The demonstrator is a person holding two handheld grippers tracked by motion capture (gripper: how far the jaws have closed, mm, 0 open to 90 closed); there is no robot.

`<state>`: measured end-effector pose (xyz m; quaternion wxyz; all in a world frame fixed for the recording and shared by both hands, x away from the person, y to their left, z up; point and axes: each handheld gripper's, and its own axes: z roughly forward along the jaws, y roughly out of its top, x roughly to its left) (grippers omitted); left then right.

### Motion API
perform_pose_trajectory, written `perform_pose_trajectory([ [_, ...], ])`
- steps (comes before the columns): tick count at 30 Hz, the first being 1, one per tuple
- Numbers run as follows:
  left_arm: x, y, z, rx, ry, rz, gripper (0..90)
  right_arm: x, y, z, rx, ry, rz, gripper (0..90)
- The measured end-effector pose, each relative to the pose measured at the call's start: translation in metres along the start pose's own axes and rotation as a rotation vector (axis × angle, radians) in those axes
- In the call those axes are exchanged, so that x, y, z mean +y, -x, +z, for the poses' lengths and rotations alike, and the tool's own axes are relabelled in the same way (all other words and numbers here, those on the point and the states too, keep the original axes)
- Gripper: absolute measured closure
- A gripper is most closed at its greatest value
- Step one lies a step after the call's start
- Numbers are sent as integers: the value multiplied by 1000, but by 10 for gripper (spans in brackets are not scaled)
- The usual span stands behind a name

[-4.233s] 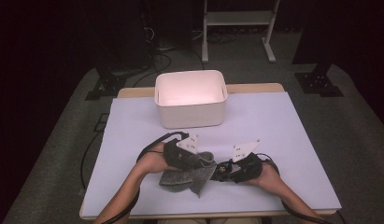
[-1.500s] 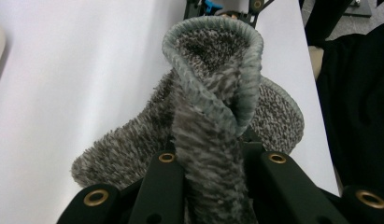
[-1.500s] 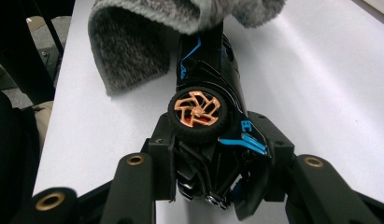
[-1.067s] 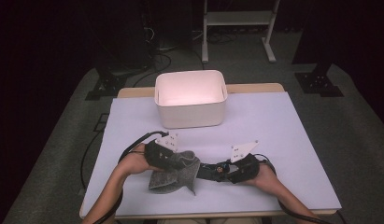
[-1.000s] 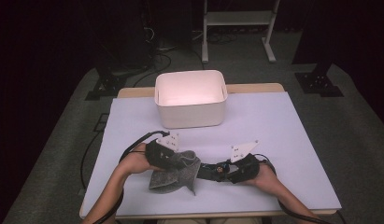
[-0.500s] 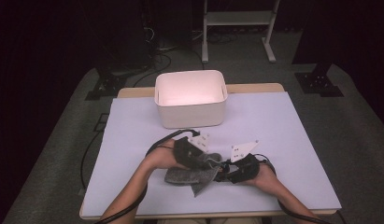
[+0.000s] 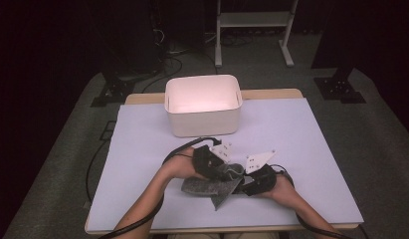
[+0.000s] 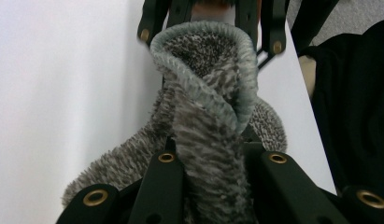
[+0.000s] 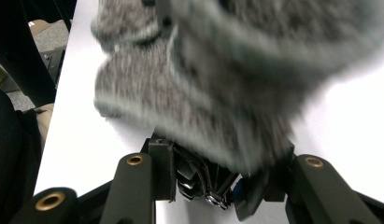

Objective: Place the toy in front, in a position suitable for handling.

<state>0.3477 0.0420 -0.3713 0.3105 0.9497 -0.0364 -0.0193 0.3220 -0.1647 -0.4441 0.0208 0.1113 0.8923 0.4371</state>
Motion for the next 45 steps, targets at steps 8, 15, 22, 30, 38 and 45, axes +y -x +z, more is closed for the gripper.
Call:
perform_pose_trajectory([
  [8,-39,3,-25,36,49,-77,769,0,0,0,0,-1,-1,569],
  [15,-62,6,-40,71,68,-131,768,0,0,0,0,-2,-3,569],
  [22,-74,7,-44,84,73,-156,767,1,-1,0,-3,-9,-6,569],
  [30,-88,4,-44,84,110,-197,761,3,0,0,1,-27,-14,569],
  [38,-92,4,-43,76,145,-208,763,14,3,3,12,-106,-9,489],
  [45,-91,6,-42,74,150,-202,763,35,2,16,19,-162,-31,448],
])
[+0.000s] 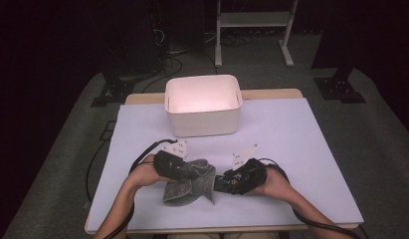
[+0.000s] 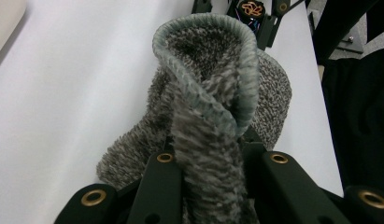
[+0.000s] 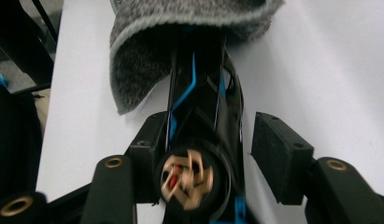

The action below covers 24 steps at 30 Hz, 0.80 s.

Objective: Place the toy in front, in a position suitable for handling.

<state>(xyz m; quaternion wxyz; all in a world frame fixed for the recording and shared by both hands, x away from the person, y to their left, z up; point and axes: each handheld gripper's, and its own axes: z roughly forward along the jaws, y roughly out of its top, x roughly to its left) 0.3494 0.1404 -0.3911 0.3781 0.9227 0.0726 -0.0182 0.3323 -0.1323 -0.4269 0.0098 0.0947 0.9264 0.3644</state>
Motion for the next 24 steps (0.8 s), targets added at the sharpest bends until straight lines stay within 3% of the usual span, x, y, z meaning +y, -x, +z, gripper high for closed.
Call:
perform_pose_trajectory([
  [9,4,1,6,-16,17,9,766,30,-4,13,-1,-115,-43,471],
  [14,3,1,7,-12,33,3,766,42,-6,24,-10,-182,-74,533],
  [19,0,1,6,-23,41,4,764,41,-10,22,-36,-175,-103,550],
  [24,-1,2,0,-7,38,2,754,35,-8,17,-26,-128,-86,553],
])
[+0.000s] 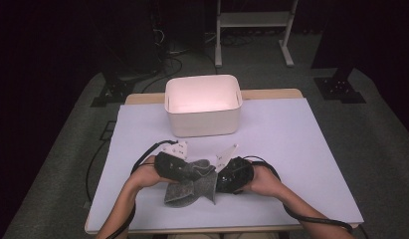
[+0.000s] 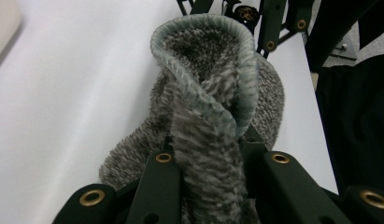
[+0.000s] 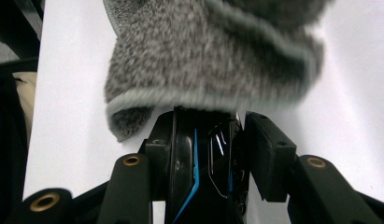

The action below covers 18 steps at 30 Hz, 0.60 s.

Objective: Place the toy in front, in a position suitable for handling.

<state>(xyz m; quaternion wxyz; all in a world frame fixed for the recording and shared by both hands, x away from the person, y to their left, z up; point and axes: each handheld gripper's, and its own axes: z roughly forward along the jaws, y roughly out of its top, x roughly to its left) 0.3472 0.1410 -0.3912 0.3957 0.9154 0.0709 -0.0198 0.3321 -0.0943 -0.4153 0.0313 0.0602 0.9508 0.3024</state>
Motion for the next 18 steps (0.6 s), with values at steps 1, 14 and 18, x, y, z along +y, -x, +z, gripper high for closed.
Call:
perform_pose_trajectory([
  [1,0,0,-2,6,0,0,750,-2,1,-2,1,11,8,554],
  [14,8,-3,8,-2,19,-7,762,-24,6,-17,-11,113,66,558],
  [18,14,0,-3,7,49,7,766,-23,6,-18,-4,155,71,559],
])
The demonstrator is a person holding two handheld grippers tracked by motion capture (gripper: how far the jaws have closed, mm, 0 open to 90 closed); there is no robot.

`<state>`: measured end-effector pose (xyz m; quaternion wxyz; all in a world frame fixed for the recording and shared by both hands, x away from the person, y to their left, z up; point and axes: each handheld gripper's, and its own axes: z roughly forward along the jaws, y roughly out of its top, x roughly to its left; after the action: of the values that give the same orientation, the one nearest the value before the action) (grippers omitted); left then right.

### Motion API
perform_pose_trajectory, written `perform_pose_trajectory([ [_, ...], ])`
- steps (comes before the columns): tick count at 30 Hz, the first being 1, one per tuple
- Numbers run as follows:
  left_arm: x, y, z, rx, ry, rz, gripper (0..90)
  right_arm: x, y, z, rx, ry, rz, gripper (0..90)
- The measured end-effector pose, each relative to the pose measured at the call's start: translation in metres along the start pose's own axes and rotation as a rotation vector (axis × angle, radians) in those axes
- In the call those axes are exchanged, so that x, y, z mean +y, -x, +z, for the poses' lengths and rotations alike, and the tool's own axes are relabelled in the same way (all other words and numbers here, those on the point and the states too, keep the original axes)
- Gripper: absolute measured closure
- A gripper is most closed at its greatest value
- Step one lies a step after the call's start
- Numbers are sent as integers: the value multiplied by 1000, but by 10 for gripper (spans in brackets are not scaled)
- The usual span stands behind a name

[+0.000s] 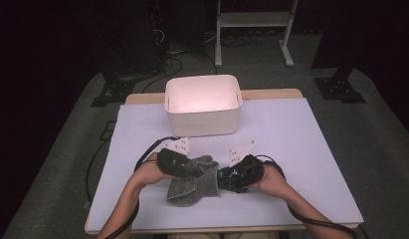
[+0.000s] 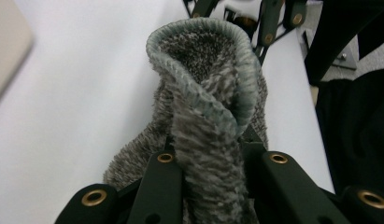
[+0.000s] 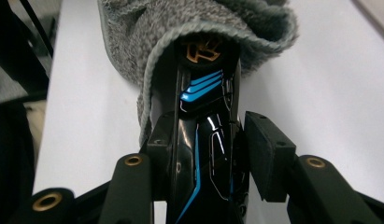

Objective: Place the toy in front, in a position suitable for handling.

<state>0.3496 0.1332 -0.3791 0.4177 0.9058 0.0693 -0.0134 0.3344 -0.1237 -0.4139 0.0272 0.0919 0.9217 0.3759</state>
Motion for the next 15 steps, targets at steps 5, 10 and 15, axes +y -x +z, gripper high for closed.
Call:
perform_pose_trajectory([
  [5,4,5,-28,45,25,17,766,11,2,2,30,103,7,559],
  [10,1,5,-43,58,16,8,766,25,4,17,55,151,12,558],
  [15,-7,2,-33,32,15,-9,765,21,3,31,59,142,20,558],
])
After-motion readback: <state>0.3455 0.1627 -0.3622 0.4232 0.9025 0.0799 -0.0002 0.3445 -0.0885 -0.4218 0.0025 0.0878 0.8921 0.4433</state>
